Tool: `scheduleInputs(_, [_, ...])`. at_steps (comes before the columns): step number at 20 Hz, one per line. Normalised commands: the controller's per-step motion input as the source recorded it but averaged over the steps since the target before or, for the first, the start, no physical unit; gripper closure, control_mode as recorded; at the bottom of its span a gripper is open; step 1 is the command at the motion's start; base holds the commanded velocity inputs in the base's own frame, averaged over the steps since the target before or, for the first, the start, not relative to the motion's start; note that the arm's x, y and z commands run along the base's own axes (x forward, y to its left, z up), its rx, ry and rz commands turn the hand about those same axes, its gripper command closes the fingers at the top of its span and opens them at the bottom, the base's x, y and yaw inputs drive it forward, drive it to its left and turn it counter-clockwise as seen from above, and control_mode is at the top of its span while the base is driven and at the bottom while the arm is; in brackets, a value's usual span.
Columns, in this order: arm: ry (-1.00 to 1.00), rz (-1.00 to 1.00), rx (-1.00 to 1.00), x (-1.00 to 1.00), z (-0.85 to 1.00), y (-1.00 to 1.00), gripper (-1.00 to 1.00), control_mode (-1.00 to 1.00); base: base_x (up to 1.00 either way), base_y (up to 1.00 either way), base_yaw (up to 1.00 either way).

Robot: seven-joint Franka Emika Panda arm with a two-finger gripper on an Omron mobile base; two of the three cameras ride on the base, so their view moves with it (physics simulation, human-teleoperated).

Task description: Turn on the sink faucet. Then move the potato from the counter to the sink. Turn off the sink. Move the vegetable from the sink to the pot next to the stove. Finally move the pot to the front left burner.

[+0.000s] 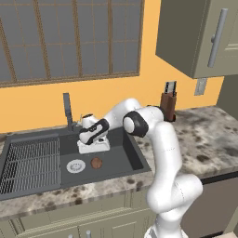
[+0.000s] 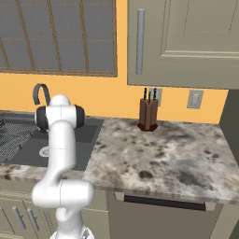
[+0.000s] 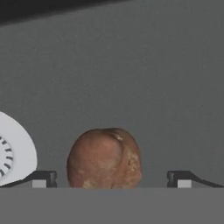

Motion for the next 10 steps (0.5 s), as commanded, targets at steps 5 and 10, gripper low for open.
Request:
scheduleInputs(5, [0.09, 0.00, 0.00, 0.01, -0.31, 0.00, -1.00, -1.00, 0.00, 0.00, 0.00])
scheduleInputs(10, [0.07, 0.00, 0.00, 0.00, -0.23, 0.00, -1.00, -1.00, 0.00, 0.00, 0.00])
